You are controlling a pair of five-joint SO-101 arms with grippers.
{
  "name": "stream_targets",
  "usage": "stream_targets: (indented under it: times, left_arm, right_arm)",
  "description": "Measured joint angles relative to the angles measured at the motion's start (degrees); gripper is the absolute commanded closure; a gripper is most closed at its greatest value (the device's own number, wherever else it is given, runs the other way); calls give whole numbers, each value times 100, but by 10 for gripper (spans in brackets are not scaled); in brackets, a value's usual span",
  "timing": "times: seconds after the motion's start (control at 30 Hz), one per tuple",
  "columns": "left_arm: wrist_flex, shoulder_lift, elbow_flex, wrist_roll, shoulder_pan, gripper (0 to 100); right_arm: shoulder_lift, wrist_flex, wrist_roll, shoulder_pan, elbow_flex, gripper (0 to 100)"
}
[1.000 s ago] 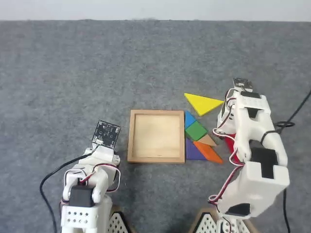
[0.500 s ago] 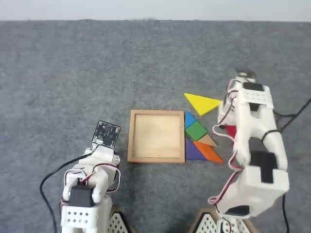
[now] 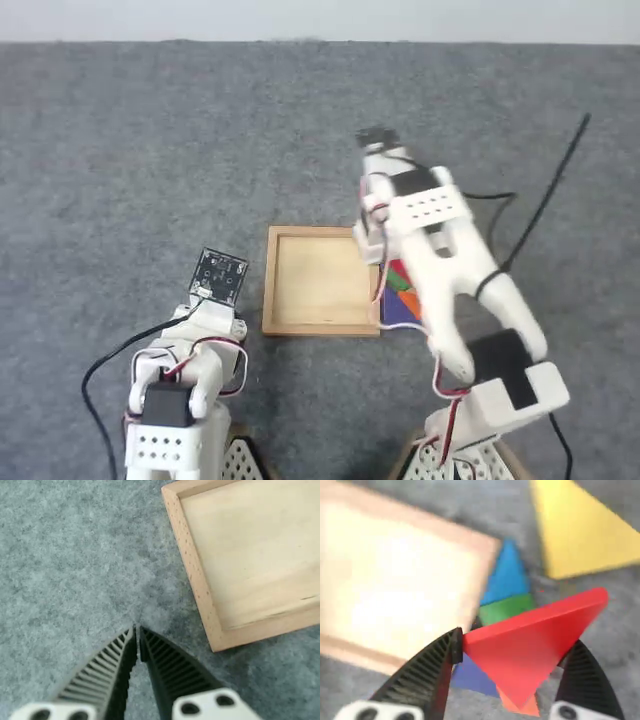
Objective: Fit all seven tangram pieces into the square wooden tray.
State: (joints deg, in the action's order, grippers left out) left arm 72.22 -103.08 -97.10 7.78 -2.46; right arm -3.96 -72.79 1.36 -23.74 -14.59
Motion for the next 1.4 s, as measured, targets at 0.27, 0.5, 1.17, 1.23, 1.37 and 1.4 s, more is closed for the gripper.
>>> stream_targets:
  times: [0.27, 0.5, 1.17, 1.23, 1.37, 1.4]
  left_arm:
    - [0, 0, 0, 0, 0, 987]
    - [0, 0, 0, 0, 0, 987]
    - [0, 0, 0, 0, 0, 987]
    - [0, 0, 0, 0, 0, 987]
    - [0, 0, 0, 0, 0, 987]
    - [0, 0, 0, 0, 0, 987]
  right_arm:
    - [0, 0, 624, -659, 615, 748]
    - [-1020, -9, 1521, -897, 1433, 747]
    - [-2127, -9, 5002, -1723, 2101, 746]
    - [-2127, -62, 5160, -1758, 2101, 739]
    - [-2127, -343, 5407, -1767, 2101, 660]
    - [-2127, -404, 5415, -1767, 2101, 642]
